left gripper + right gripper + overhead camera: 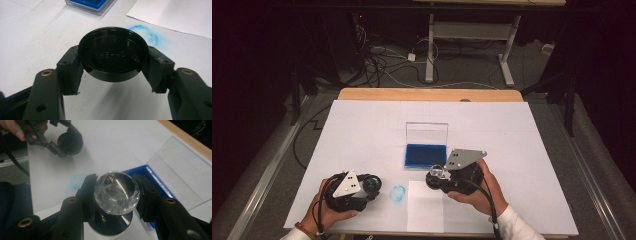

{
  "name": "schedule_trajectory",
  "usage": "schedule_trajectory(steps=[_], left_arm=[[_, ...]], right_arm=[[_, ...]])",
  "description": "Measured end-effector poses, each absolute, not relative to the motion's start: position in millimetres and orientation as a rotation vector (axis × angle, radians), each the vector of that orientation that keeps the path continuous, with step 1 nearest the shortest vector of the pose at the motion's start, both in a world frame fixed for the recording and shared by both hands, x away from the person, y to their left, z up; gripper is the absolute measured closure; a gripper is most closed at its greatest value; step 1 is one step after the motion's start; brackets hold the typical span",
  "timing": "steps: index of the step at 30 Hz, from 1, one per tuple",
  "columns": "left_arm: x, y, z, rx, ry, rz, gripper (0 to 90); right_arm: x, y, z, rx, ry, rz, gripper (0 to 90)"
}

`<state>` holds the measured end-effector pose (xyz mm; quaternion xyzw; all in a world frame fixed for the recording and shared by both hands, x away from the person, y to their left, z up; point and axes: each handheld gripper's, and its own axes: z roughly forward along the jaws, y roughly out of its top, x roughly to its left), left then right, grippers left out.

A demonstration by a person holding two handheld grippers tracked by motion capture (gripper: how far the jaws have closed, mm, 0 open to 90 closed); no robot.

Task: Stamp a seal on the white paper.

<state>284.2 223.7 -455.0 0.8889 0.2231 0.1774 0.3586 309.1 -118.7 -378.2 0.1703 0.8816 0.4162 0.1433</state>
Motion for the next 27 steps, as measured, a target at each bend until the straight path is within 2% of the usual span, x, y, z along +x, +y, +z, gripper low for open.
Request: schedule_trajectory(steps=[27], left_arm=[[284.1,224.5,-455.0,2.301,0.573,0.462,36.5]], right_arm=[[292.8,-89.4,-417.1,0.4,2.666,1.107,56.8]])
